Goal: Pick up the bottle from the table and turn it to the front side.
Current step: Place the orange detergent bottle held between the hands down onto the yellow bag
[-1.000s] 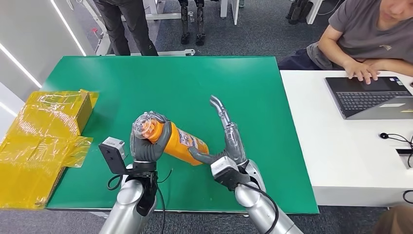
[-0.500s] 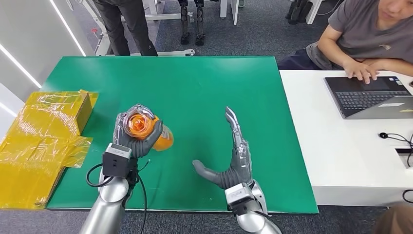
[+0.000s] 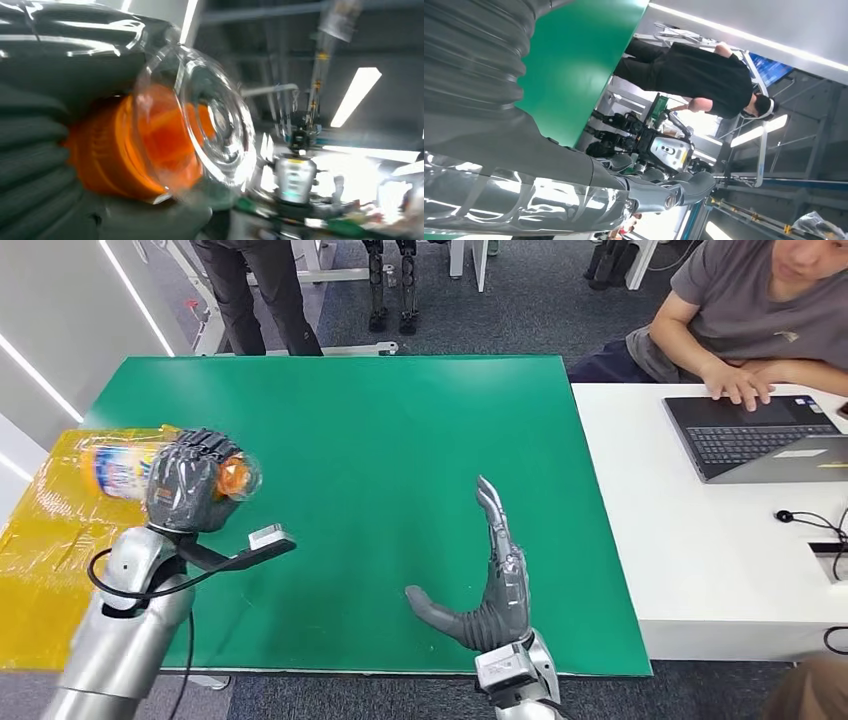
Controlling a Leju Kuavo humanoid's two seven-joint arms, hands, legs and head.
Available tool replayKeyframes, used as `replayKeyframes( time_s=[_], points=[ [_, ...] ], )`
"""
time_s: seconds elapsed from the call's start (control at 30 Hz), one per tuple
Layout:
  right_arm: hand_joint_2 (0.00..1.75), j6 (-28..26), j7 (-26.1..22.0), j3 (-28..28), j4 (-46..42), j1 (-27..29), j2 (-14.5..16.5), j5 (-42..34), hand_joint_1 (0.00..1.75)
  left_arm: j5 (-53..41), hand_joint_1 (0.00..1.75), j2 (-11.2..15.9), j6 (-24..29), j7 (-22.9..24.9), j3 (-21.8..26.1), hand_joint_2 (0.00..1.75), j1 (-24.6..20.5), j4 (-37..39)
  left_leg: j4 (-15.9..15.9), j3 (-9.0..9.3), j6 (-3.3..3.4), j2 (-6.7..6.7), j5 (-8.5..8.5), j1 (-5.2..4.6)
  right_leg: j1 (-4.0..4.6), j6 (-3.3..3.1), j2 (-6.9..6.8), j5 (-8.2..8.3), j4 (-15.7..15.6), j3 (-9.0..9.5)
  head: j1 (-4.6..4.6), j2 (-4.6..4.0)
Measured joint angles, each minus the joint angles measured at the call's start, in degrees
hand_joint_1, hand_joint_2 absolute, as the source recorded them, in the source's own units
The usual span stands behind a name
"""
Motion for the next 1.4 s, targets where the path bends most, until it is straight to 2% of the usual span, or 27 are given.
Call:
replayKeyframes(
  time_s=[0.1, 0.2, 0.3, 0.43, 0.63, 0.8, 1.03, 1.17, 1.33, 1.4],
  points=[
    [1.75, 0.94, -0.21, -0.3, -0.26, 1.03, -0.15, 0.01, 0.0, -4.89, 1.75, 4.79, -0.45, 2.05, 0.0, 1.75, -0.31, 1.75, -0.01, 0.0, -0.01, 0.07, 0.0, 0.0, 0.0, -0.02, 0.07, 0.0, 0.0, -0.05, -0.01, 0.0],
    [1.75, 1.62, -0.28, -0.44, -0.81, 1.89, -0.21, -0.04, 0.0, -7.43, 1.75, 7.79, -1.73, 2.81, -0.01, 1.75, -0.19, 3.57, -0.03, -0.03, -0.01, -0.01, 0.0, 0.0, 0.0, -0.02, -0.02, -0.03, 0.0, -0.05, 0.0, 0.0],
    [1.75, 2.04, -0.31, -0.5, -1.34, 2.66, -0.23, -0.09, 0.0, -8.07, 1.75, 9.22, -1.86, 3.0, -0.01, 1.75, -0.14, 5.58, -0.04, -0.04, -0.01, -0.01, 0.0, -0.01, 0.0, -0.02, -0.02, -0.03, 0.0, -0.05, -0.01, 0.0],
    [1.75, 3.0, -0.31, -0.54, -1.55, 3.01, -0.23, -1.2, 0.0, -10.02, 1.75, 9.81, -3.14, 3.29, -0.37, 1.75, -1.5, 10.09, -0.03, -0.03, 0.0, -0.02, 0.0, -0.02, -0.01, -0.01, -0.04, -0.02, -0.04, -0.04, 0.0, 0.0],
    [1.75, 2.28, -0.31, -0.55, -1.55, 2.94, -0.23, -2.34, 0.0, -14.88, 1.75, 8.55, -1.74, 3.63, -3.18, 1.75, -7.73, 27.52, -0.02, -0.01, -0.04, -0.01, 0.04, -0.01, 0.0, -0.1, -0.02, 0.07, -0.02, -0.04, -0.01, 0.0],
    [1.75, 1.72, -0.31, -0.55, -1.83, 2.76, -0.23, -1.76, 0.0, -16.34, 1.75, 6.17, -3.2, 2.59, -5.68, 1.75, -12.12, 37.56, 0.0, -0.02, -0.04, -0.02, 0.04, -0.01, 0.0, -0.11, -0.03, 0.07, -0.02, -0.04, -0.01, 0.0],
    [1.75, 1.74, -0.31, -0.55, -2.08, 2.76, -0.23, -1.59, 0.0, -16.57, 1.75, 5.44, -3.5, 2.58, -6.2, 1.75, -13.0, 39.39, -0.01, -0.03, -0.04, -0.01, 0.04, -0.01, 0.0, -0.11, -0.03, 0.07, -0.02, -0.04, 0.01, 0.0],
    [1.75, 2.85, 0.04, -0.55, -2.51, 2.64, -0.22, -1.02, 0.0, -17.25, 1.75, 2.78, -4.23, 2.29, -8.38, 1.75, -13.89, 45.18, -0.01, -0.03, -0.04, -0.01, 0.03, -0.01, 0.0, -0.11, -0.02, 0.07, -0.02, -0.05, 0.0, 0.0],
    [1.75, 3.25, 0.12, -0.59, -2.51, 2.3, -0.21, -0.87, 0.0, -17.62, 1.75, 1.83, -4.89, 2.19, -9.54, 1.75, -14.03, 46.97, -0.01, -0.02, -0.04, -0.01, 0.03, -0.01, 0.0, -0.11, -0.03, 0.07, -0.01, -0.04, -0.01, 0.0],
    [1.75, 3.26, 0.13, -0.61, -2.51, 2.13, -0.21, -0.85, 0.0, -17.59, 1.61, 1.73, -5.24, 2.24, -9.75, 1.75, -14.25, 47.3, -0.01, -0.02, -0.04, -0.03, 0.03, -0.01, 0.0, -0.11, -0.04, 0.07, -0.01, -0.02, 0.0, 0.0]
  ],
)
